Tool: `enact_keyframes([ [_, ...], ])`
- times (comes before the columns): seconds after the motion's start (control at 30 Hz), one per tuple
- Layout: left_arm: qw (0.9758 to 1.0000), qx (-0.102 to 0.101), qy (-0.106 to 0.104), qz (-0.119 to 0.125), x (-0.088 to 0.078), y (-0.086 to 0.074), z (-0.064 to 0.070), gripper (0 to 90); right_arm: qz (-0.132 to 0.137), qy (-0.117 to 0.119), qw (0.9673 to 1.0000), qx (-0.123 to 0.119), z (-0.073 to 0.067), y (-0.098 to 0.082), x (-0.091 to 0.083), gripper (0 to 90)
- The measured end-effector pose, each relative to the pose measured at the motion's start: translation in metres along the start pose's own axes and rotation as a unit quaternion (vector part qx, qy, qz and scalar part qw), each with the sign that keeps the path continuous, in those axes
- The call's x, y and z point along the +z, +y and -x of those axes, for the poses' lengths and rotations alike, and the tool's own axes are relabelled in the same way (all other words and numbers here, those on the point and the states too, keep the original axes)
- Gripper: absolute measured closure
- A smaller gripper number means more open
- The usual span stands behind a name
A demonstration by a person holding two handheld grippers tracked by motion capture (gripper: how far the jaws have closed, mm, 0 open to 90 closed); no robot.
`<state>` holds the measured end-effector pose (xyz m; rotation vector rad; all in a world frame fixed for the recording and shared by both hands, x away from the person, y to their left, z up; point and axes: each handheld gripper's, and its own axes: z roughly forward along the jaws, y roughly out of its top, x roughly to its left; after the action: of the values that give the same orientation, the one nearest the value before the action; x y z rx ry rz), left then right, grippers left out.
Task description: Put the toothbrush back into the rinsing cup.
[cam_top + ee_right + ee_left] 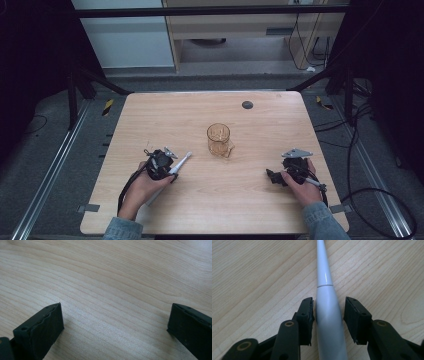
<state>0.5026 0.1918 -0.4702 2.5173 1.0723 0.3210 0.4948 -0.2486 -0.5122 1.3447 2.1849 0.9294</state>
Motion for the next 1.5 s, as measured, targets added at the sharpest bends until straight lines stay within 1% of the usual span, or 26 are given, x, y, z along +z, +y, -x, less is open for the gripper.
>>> enact_keyframes([
  [0.2, 1.0, 0.0, -0.004, -0.003, 0.002, 0.0, -0.001, 64.2, 0.0, 0.0, 1.0, 0.0, 0.0, 0.0, 0.0, 0.3],
  [0.27, 1.0, -0.003, -0.009, -0.002, 0.002, 0.001, -0.002, 65.9, 0.0, 0.0, 1.0, 0.0, 0.0, 0.0, 0.0, 0.3],
  [0.37, 0.9999, -0.006, -0.014, -0.003, 0.002, 0.001, -0.004, 66.5, 0.001, -0.003, 1.0, -0.003, 0.001, 0.0, 0.001, 0.3],
  [0.47, 0.9999, -0.009, -0.012, -0.002, 0.001, 0.001, -0.004, 66.8, 0.001, -0.003, 1.0, -0.001, 0.0, 0.0, 0.001, 0.3],
  [0.57, 0.9998, -0.015, -0.005, 0.011, -0.006, 0.001, -0.006, 67.1, 0.002, -0.003, 1.0, -0.001, 0.0, 0.0, 0.001, 0.3],
  [0.6, 0.9996, -0.02, -0.002, 0.019, -0.009, 0.001, -0.007, 67.1, 0.002, -0.003, 1.0, -0.001, 0.0, 0.0, 0.001, 0.3],
  [0.67, 0.9992, -0.021, 0.005, 0.034, -0.017, 0.001, -0.009, 67.2, 0.002, -0.003, 1.0, -0.001, 0.0, 0.0, 0.001, 0.3],
  [0.7, 0.9986, -0.026, 0.008, 0.046, -0.021, 0.001, -0.01, 67.2, 0.002, -0.003, 1.0, -0.001, 0.0, 0.0, 0.001, 0.3],
  [0.77, 0.9975, -0.031, 0.015, 0.062, -0.026, 0.002, -0.013, 67.2, 0.002, -0.003, 1.0, -0.001, 0.0, 0.0, 0.001, 0.3],
  [0.83, 0.9966, -0.034, 0.026, 0.07, -0.031, 0.001, -0.015, 67.3, 0.002, -0.003, 1.0, 0.0, 0.0, 0.0, 0.001, 0.3],
  [0.87, 0.9962, -0.036, 0.028, 0.075, -0.032, 0.0, -0.016, 67.3, 0.002, -0.003, 1.0, -0.001, 0.0, 0.0, 0.001, 0.4],
  [0.93, 0.9951, -0.043, 0.021, 0.087, -0.036, 0.0, -0.019, 67.3, 0.002, -0.005, 1.0, 0.0, 0.0, 0.001, 0.001, 0.3],
  [0.97, 0.9943, -0.045, 0.021, 0.094, -0.039, -0.001, -0.02, 67.4, 0.001, -0.006, 1.0, 0.003, 0.0, 0.001, 0.002, 0.3],
  [1.03, 0.9935, -0.047, 0.024, 0.101, -0.045, -0.001, -0.022, 67.4, 0.002, -0.006, 1.0, 0.004, 0.0, 0.002, 0.002, 0.3],
  [1.07, 0.9925, -0.05, 0.024, 0.109, -0.048, -0.002, -0.023, 67.4, 0.002, -0.006, 1.0, 0.004, 0.0, 0.002, 0.002, 0.3],
  [1.17, 0.9911, -0.052, 0.031, 0.119, -0.053, -0.003, -0.023, 67.4, 0.001, -0.006, 1.0, 0.004, 0.0, 0.002, 0.002, 0.3],
  [1.27, 0.9901, -0.049, 0.042, 0.124, -0.056, -0.002, -0.023, 67.4, 0.001, -0.006, 1.0, 0.004, 0.0, 0.002, 0.002, 0.3],
  [1.3, 0.99, -0.049, 0.043, 0.125, -0.057, -0.002, -0.022, 67.4, 0.002, -0.006, 1.0, 0.003, 0.0, 0.002, 0.002, 0.3],
  [1.43, 0.9882, -0.05, 0.053, 0.135, -0.064, -0.002, -0.023, 67.5, 0.002, -0.006, 1.0, 0.004, 0.0, 0.002, 0.002, 0.3],
  [1.5, 0.9874, -0.051, 0.055, 0.139, -0.067, -0.003, -0.025, 67.4, 0.002, -0.006, 1.0, 0.003, 0.0, 0.002, 0.002, 0.3],
])
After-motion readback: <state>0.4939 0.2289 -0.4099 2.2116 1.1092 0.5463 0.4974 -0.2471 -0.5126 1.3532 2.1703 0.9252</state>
